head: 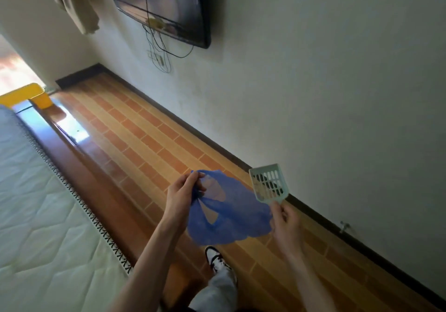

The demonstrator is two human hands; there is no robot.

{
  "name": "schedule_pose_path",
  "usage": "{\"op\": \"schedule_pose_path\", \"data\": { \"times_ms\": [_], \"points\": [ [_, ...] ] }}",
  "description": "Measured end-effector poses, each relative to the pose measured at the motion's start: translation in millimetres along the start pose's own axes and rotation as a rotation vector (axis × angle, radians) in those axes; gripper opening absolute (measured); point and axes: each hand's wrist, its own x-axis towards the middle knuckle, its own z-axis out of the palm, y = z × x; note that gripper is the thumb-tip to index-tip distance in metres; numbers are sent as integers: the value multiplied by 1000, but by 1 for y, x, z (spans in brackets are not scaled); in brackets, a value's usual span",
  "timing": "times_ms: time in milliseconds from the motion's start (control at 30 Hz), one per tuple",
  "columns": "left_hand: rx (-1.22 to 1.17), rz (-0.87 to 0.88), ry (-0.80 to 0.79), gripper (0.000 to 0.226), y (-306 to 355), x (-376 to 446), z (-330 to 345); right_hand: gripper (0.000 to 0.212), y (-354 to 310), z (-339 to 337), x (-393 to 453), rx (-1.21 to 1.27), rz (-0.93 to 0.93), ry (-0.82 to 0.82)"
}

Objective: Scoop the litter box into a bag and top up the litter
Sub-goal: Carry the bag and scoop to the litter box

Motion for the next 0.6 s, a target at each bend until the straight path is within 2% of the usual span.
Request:
{"op": "schedule_pose_path", "data": {
  "times_ms": [67,233,367,600],
  "points": [
    [-49,17,42,31,10,28,-3,20,-18,17,34,-38,-24,-54],
    [-125,40,132,33,37,83,-19,37,-53,65,105,-19,-27,-181],
    [-143,45,189,30,58,129,-36,37,-80,114,156,-56,-81,-201],
    [-157,115,285,25,101,199,-70,40,-154,197,226,-96,-183,-364]
  ]
}}
